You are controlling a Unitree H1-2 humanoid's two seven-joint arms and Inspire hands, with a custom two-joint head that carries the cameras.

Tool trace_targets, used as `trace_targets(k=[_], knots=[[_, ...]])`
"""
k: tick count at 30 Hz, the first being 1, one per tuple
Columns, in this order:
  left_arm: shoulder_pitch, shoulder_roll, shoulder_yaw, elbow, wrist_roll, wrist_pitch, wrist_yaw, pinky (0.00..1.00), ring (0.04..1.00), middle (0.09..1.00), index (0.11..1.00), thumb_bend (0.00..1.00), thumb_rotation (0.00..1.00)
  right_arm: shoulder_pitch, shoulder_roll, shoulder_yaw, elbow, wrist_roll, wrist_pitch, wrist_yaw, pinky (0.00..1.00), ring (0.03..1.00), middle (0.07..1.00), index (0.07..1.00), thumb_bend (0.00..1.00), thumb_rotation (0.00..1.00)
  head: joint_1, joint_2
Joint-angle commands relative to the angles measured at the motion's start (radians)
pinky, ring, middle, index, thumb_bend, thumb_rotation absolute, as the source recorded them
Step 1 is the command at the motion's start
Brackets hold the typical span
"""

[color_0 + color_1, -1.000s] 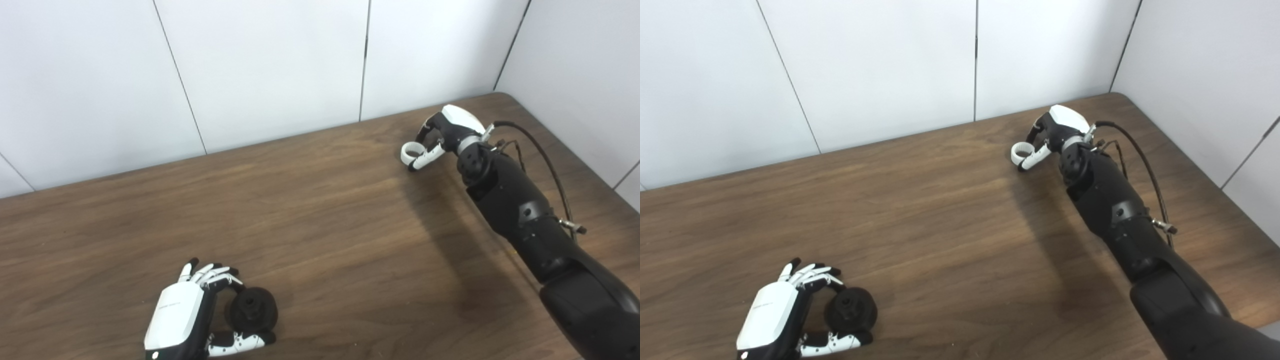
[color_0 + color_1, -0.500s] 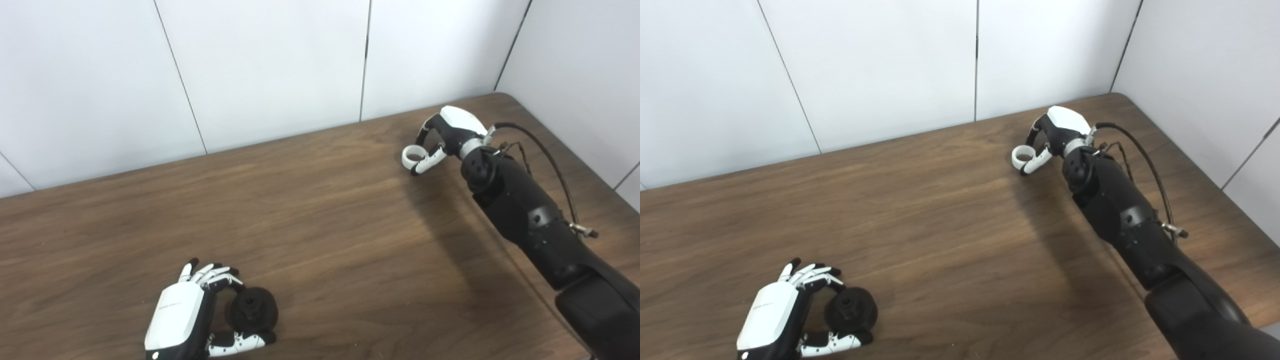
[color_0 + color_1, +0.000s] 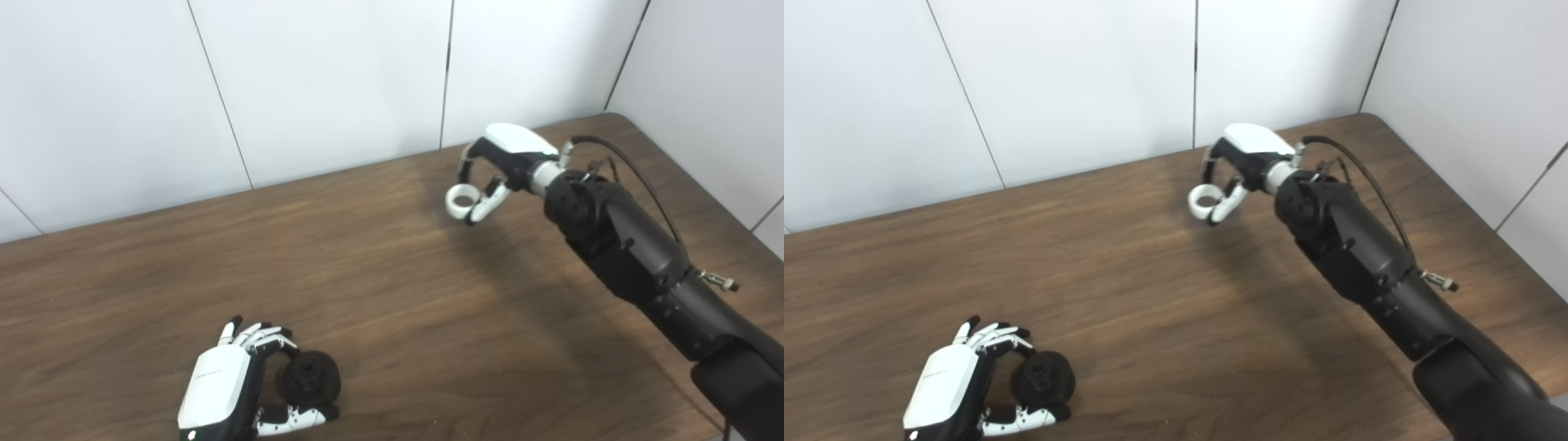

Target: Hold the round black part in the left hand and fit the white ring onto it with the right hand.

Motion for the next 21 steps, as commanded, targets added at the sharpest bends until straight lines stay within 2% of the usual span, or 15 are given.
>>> trace_targets(k=[1, 9, 14, 21], knots=[[0.031, -0.001, -0.023, 0.028, 0.019, 0.041, -0.076, 1.0, 0.866, 0.753, 0.482, 0.52, 0.05, -0.046, 0.001, 0.001, -0.072, -0.023, 0.007, 0.031, 0.85, 0.904, 0.798, 0.484, 0.53, 0.14, 0.014, 0.003], [0.03, -0.036, -0.049, 0.031, 0.062, 0.066, -0.079, 1.0, 0.871, 0.756, 0.482, 0.52, 0.05, -0.024, 0.04, 0.047, -0.238, -0.047, 0.003, 0.154, 0.84, 0.905, 0.807, 0.484, 0.53, 0.14, 0.111, 0.022], [0.029, -0.056, -0.061, 0.044, 0.086, 0.068, -0.065, 1.0, 0.87, 0.756, 0.482, 0.52, 0.05, 0.002, 0.075, 0.055, -0.311, -0.051, 0.004, 0.206, 0.86, 0.905, 0.818, 0.484, 0.52, 0.14, 0.166, 0.034], [0.027, -0.086, -0.082, 0.042, 0.121, 0.107, -0.086, 1.0, 0.878, 0.769, 0.482, 0.52, 0.06, 0.049, 0.131, 0.073, -0.374, -0.036, -0.051, 0.209, 0.86, 0.921, 0.822, 0.483, 0.53, 0.14, 0.225, 0.043]])
